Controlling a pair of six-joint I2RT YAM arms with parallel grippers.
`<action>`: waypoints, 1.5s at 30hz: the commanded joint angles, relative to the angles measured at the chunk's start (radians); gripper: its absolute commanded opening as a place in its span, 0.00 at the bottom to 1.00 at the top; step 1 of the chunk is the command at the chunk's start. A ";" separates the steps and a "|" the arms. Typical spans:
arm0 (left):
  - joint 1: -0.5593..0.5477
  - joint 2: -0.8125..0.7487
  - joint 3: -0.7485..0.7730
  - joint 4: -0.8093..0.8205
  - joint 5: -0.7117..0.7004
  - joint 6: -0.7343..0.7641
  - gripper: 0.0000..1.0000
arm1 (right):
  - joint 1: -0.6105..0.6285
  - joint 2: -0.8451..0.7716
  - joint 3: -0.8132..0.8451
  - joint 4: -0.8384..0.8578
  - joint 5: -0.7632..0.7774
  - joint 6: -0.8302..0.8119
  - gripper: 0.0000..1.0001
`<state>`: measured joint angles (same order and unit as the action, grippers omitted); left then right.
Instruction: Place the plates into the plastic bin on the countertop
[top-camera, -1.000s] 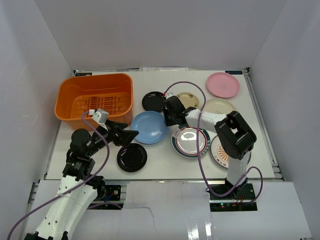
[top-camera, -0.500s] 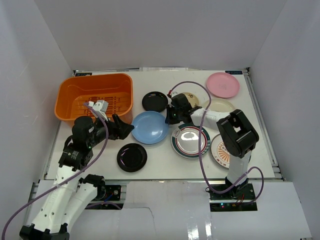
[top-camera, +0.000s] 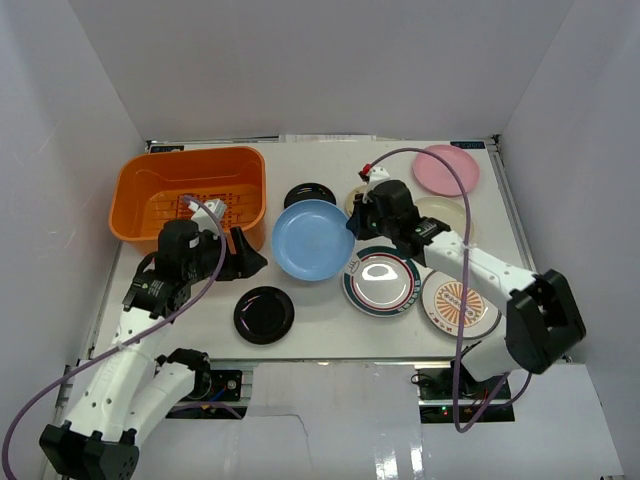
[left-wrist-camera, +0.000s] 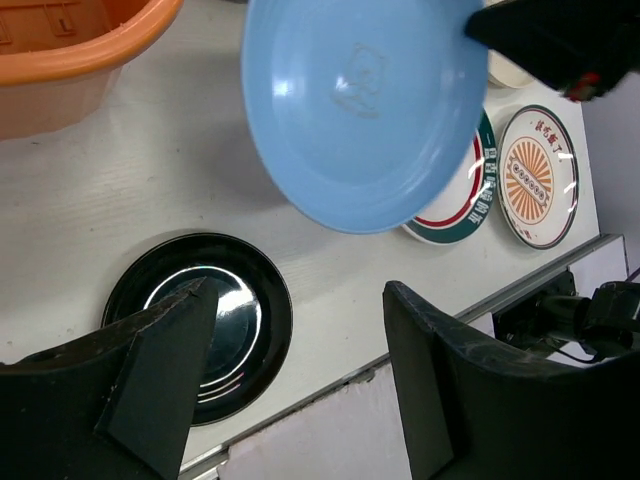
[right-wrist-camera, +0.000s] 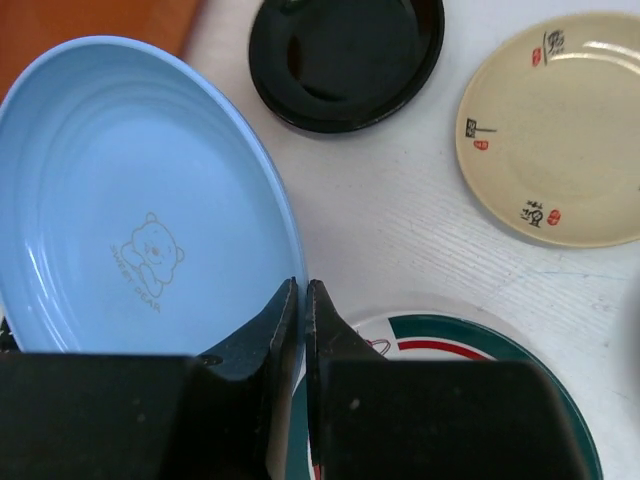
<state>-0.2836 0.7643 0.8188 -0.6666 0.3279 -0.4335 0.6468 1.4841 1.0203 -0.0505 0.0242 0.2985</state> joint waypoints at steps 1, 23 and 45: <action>-0.006 0.081 0.036 -0.002 0.029 0.010 0.77 | -0.004 -0.114 -0.041 -0.006 -0.003 -0.022 0.08; -0.081 0.214 -0.006 0.254 0.014 -0.091 0.20 | -0.003 -0.258 -0.117 0.075 -0.263 0.031 0.08; 0.155 0.365 0.384 0.286 -0.185 -0.172 0.00 | -0.085 -0.533 -0.132 -0.064 -0.119 0.039 0.68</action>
<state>-0.2970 1.1240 1.1831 -0.4419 0.2340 -0.5339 0.5930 1.0008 0.9112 -0.0383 -0.1448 0.3592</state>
